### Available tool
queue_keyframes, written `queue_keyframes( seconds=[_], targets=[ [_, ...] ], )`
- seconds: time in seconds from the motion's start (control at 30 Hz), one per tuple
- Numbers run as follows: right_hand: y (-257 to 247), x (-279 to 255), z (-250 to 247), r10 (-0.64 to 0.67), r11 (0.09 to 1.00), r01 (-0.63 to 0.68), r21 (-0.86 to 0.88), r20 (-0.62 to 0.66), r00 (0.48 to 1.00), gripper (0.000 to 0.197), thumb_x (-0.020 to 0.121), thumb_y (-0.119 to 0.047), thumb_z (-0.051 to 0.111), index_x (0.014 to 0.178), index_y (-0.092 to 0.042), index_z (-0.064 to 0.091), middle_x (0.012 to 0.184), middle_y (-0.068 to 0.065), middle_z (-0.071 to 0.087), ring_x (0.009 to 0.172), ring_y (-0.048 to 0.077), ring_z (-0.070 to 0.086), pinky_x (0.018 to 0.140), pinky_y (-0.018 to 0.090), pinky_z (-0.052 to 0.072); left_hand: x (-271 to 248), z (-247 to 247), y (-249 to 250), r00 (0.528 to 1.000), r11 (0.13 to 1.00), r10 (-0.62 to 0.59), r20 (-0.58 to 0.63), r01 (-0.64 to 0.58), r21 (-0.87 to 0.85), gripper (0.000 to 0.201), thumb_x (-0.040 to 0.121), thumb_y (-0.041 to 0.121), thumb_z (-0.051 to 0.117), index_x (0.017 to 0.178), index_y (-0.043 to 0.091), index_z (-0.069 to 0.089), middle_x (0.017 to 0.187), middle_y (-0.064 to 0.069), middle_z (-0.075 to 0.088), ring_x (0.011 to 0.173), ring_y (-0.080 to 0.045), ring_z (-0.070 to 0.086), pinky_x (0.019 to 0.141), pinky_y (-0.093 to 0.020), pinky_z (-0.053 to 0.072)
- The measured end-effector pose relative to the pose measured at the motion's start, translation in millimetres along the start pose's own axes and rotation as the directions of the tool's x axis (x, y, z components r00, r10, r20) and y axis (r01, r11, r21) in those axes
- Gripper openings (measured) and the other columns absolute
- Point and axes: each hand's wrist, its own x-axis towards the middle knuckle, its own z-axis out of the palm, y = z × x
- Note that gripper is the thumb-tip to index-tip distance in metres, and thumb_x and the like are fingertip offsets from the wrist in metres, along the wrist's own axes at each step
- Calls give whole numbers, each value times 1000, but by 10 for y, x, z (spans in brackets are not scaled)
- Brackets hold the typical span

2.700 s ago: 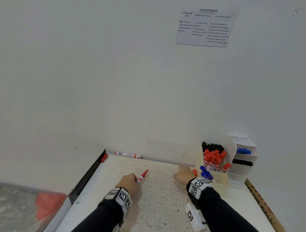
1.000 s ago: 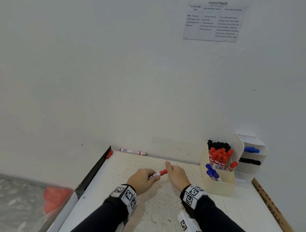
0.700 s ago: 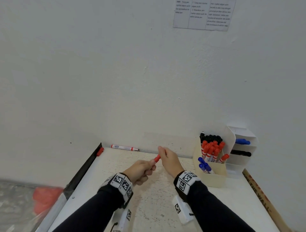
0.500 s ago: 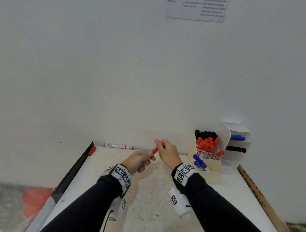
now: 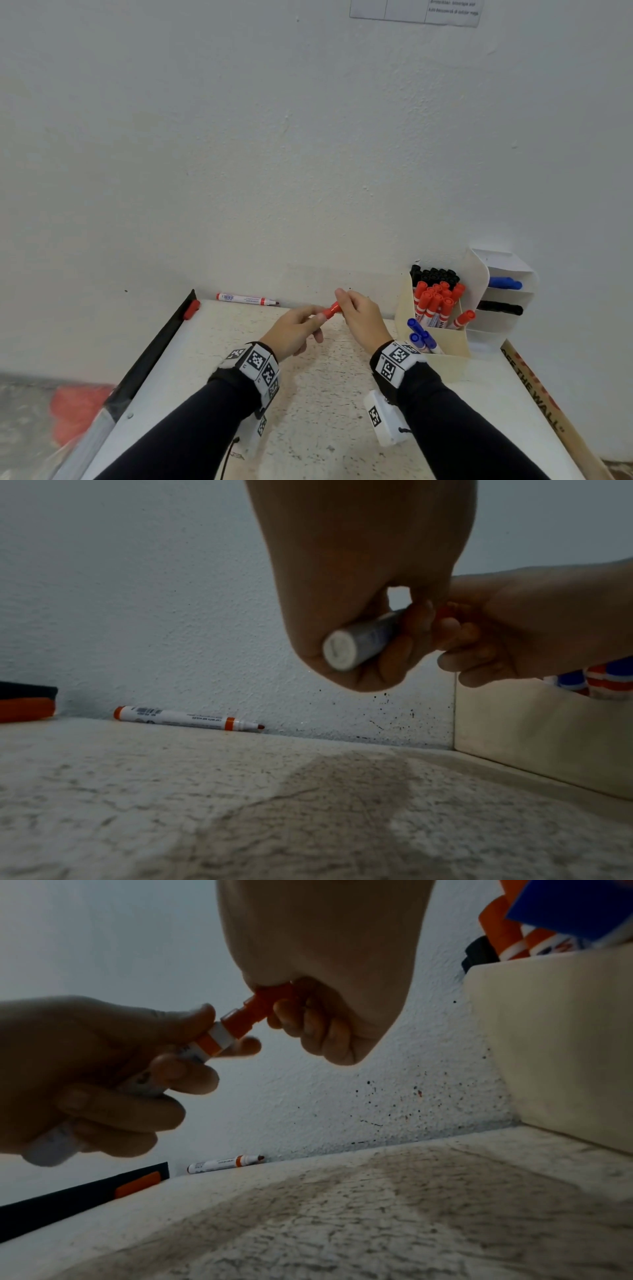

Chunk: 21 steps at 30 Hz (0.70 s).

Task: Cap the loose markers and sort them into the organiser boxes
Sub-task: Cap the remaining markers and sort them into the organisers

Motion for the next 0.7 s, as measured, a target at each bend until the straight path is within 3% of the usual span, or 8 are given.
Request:
queue_keyframes(
  seconds=[0.1,0.23,0.33,0.4,0.47,0.53,0.6,0.7],
  targets=[
    [-12,-27,21,12,996,-7,-92,54,998,37,96,-37,42,68,-16,54,61,-2,45,57,11,41,55,23,33,-23,6,29,999,991,24,-40,-19,132,22,98,26,42,104,18,61,77,6,57,50,-7,44,51,-18,37],
    [-23,-54,93,14,984,-14,-177,-2,1000,44,93,-43,46,60,-14,46,55,-3,39,51,10,36,51,24,30,-87,58,38,991,915,99,-93,-54,399,26,93,41,47,97,19,62,69,9,51,63,-9,47,62,-24,36],
    [-35,-102,140,-74,995,73,-65,-9,997,31,90,-36,55,68,-14,50,55,-8,40,48,3,36,50,16,32,-121,18,24,994,891,9,-113,44,452,28,94,44,42,80,24,57,69,7,51,65,-12,47,67,-29,37],
    [-32,-123,148,-102,989,107,-104,51,993,33,90,-35,56,63,-17,48,55,-7,41,49,3,35,49,15,33,-168,-1,42,995,861,-23,-93,67,504,35,96,45,36,73,25,52,71,6,53,65,-12,48,68,-28,37],
    [-24,-107,154,-41,973,70,-219,137,990,41,93,-38,50,59,-15,46,58,0,47,53,10,38,50,18,30,-230,11,66,998,767,3,-64,39,640,38,98,45,30,84,21,56,79,4,58,71,-13,50,68,-27,37],
    [-24,-89,176,56,954,12,-301,218,974,49,95,-43,42,60,-10,54,64,8,54,59,16,44,57,24,34,-275,19,54,998,704,32,-56,17,710,36,99,43,26,103,21,54,86,1,62,74,-15,51,68,-28,38],
    [-30,-109,220,84,950,-5,-314,240,967,57,94,-48,39,68,-1,60,67,8,57,62,17,48,61,29,36,-283,-15,12,998,695,9,-65,41,718,36,99,42,24,110,22,51,92,-1,64,79,-18,56,70,-31,42],
    [-50,-169,267,35,969,27,-245,245,969,53,94,-45,43,79,2,61,79,4,68,66,13,54,64,24,40,-271,-89,-12,996,736,-40,-85,86,672,40,99,43,23,108,20,55,103,-3,66,95,-22,61,81,-34,46]
  ],
)
